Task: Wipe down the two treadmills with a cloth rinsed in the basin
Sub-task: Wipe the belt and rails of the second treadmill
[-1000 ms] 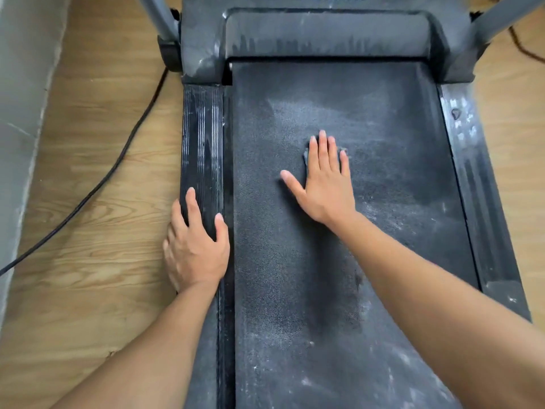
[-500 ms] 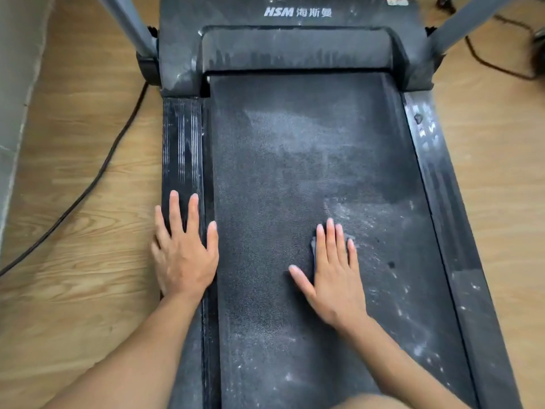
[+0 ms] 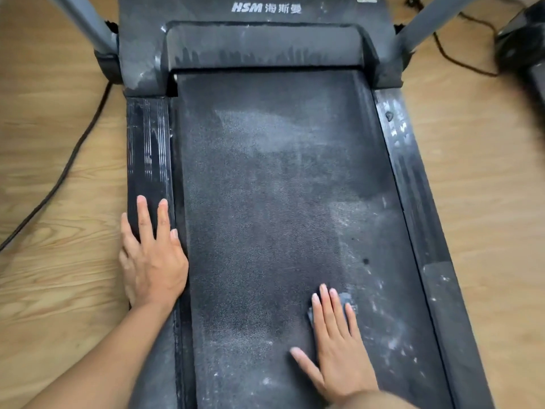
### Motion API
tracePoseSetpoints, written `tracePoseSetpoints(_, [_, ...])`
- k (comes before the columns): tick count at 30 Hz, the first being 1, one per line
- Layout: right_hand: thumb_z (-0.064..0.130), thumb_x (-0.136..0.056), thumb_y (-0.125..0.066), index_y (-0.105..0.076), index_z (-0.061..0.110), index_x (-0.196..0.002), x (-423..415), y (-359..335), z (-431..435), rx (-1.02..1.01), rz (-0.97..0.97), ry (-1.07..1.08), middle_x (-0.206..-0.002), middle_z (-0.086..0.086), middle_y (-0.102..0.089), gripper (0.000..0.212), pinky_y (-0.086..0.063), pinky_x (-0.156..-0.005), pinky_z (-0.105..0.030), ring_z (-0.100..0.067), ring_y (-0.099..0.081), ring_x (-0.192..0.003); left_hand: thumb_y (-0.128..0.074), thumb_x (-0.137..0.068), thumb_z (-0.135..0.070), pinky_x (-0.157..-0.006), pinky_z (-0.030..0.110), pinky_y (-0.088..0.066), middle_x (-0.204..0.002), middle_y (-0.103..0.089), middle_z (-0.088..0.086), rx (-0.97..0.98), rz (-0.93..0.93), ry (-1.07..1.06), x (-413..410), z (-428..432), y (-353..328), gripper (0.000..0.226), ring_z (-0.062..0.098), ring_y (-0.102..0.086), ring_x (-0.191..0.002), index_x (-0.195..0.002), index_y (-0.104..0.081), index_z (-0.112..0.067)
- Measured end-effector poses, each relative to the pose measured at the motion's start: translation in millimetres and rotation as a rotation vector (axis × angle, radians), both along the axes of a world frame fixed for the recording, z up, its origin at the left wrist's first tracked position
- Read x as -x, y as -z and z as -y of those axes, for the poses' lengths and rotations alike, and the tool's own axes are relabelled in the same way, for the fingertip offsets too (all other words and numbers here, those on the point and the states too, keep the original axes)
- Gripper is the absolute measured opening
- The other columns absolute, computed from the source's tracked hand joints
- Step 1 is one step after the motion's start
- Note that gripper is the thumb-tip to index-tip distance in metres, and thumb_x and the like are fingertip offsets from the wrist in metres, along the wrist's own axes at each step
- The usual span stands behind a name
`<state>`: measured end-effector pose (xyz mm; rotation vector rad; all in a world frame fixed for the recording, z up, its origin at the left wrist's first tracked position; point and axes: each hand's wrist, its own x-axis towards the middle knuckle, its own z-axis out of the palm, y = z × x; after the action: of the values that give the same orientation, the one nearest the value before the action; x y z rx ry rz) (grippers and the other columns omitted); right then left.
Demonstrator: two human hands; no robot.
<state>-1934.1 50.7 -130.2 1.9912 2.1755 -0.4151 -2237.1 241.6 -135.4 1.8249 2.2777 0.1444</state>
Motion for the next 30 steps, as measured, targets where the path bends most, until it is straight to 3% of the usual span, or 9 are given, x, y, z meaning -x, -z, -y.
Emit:
tracePoseSetpoints(3, [0.075, -0.101, -0.033, -0.015, 0.01, -0.167, -2, 2, -44, -0.007, -0.01, -0.001, -0.176, -0.009, -0.002, 0.094, -0.012, -0.127, -0.051, -0.027, -0.005, -0.162, -0.049, -0.107, -0.024, -0.1, 0.072, -0.044, -0.178, -0.005, -0.002, -0.005, 0.012, -0.006, -3, -1, -3, 0.064, 0.046, -0.02, -0.155, -0.166, -0.026, -0.028])
tracePoseSetpoints(6, [0.08, -0.099, -0.024, -0.007, 0.013, -0.168, -1, 3, -173, -0.093, -0.03, 0.094, -0.176, -0.006, 0.004, 0.097, -0.004, -0.131, -0.049, -0.022, 0.008, -0.162, -0.05, -0.107, -0.024, -0.102, 0.072, -0.043, -0.177, -0.006, -0.003, -0.023, 0.011, 0.004, -2, -2, -2, 0.063, 0.045, -0.021, -0.155, -0.166, -0.027, -0.029])
tracePoseSetpoints(10, [0.083, -0.096, -0.018, -0.004, 0.013, -0.168, -8, -2, -321, -0.111, -0.045, 0.171, -0.176, -0.005, 0.003, 0.101, -0.001, -0.131, -0.048, -0.021, 0.007, -0.162, -0.048, -0.108, -0.025, -0.104, 0.073, -0.041, -0.177, -0.006, -0.005, -0.031, 0.018, 0.009, 0, 0, 1, 0.061, 0.045, -0.021, -0.155, -0.165, -0.027, -0.03])
tracePoseSetpoints(13, [0.081, -0.099, -0.019, -0.001, 0.013, -0.168, -23, 1, -287, -0.112, -0.056, 0.135, -0.176, -0.004, 0.005, 0.099, -0.003, -0.131, -0.048, -0.019, 0.009, -0.162, -0.048, -0.108, -0.024, -0.105, 0.074, -0.041, -0.177, -0.006, -0.005, -0.049, 0.021, 0.015, 0, 1, 3, 0.061, 0.045, -0.02, -0.155, -0.165, -0.027, -0.03])
tracePoseSetpoints(18, [0.071, -0.104, -0.031, -0.003, 0.011, -0.167, -52, -5, -45, -0.023, -0.021, 0.062, -0.176, -0.006, 0.009, 0.092, -0.009, -0.13, -0.051, -0.024, 0.007, -0.162, -0.051, -0.107, -0.023, -0.109, 0.072, -0.038, -0.177, -0.011, 0.003, -0.055, 0.01, 0.025, 0, 2, 2, 0.062, 0.049, -0.022, -0.154, -0.165, -0.028, -0.026])
tracePoseSetpoints(20, [0.071, -0.104, -0.027, -0.007, 0.011, -0.167, -59, -6, -12, 0.011, -0.004, 0.048, -0.176, -0.005, 0.007, 0.09, -0.009, -0.128, -0.05, -0.026, 0.002, -0.163, -0.049, -0.108, -0.025, -0.108, 0.071, -0.037, -0.176, -0.013, 0.004, -0.067, 0.002, 0.027, -1, 3, 2, 0.06, 0.049, -0.022, -0.154, -0.165, -0.029, -0.025])
tracePoseSetpoints(23, [0.075, -0.102, -0.024, -0.003, 0.014, -0.168, -60, -2, -82, -0.015, 0.019, 0.075, -0.176, -0.004, 0.008, 0.092, -0.007, -0.13, -0.048, -0.021, 0.008, -0.162, -0.046, -0.108, -0.028, -0.108, 0.071, -0.038, -0.176, -0.015, 0.002, -0.079, 0.018, 0.013, -3, 0, 0, 0.058, 0.048, -0.024, -0.154, -0.164, -0.031, -0.028])
tracePoseSetpoints(27, [0.081, -0.098, -0.019, -0.006, 0.014, -0.168, -67, 1, -244, -0.118, 0.033, 0.184, -0.176, -0.004, 0.001, 0.098, -0.006, -0.131, -0.048, -0.02, 0.004, -0.162, -0.053, -0.106, -0.021, -0.108, 0.071, -0.039, -0.175, -0.017, 0.002, -0.093, 0.021, 0.022, -1, 0, 0, 0.061, 0.048, -0.027, -0.151, -0.163, -0.032, -0.028])
tracePoseSetpoints(30, [0.083, -0.097, -0.017, -0.004, 0.014, -0.168, -82, 2, -300, -0.131, 0.048, 0.126, -0.176, -0.006, 0.001, 0.099, -0.006, -0.131, -0.049, -0.021, 0.003, -0.162, -0.05, -0.107, -0.021, -0.108, 0.072, -0.038, -0.176, -0.015, 0.002, -0.102, 0.022, 0.039, 1, 2, 1, 0.06, 0.048, -0.027, -0.151, -0.163, -0.032, -0.027])
